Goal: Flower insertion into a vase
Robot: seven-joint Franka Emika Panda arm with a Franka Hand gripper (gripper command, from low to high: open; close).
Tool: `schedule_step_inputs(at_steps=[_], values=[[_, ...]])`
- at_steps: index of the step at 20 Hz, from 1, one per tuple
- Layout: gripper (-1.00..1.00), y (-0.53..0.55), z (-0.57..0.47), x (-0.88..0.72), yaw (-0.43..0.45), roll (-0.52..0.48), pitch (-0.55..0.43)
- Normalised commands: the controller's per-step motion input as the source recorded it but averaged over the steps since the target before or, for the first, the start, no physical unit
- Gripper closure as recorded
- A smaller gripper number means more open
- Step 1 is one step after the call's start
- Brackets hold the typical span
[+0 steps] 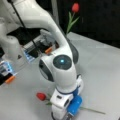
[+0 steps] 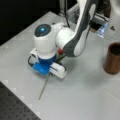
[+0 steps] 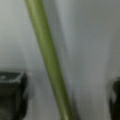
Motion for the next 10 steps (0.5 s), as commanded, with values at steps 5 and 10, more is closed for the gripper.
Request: schedule_step_inputs(at_steps=[5, 10], values=[[1.0, 0.11, -0.11, -0.11, 0.073, -0.065, -0.049], [1.0, 0.18, -0.04, -0.21, 0.06, -0.072, -0.03]])
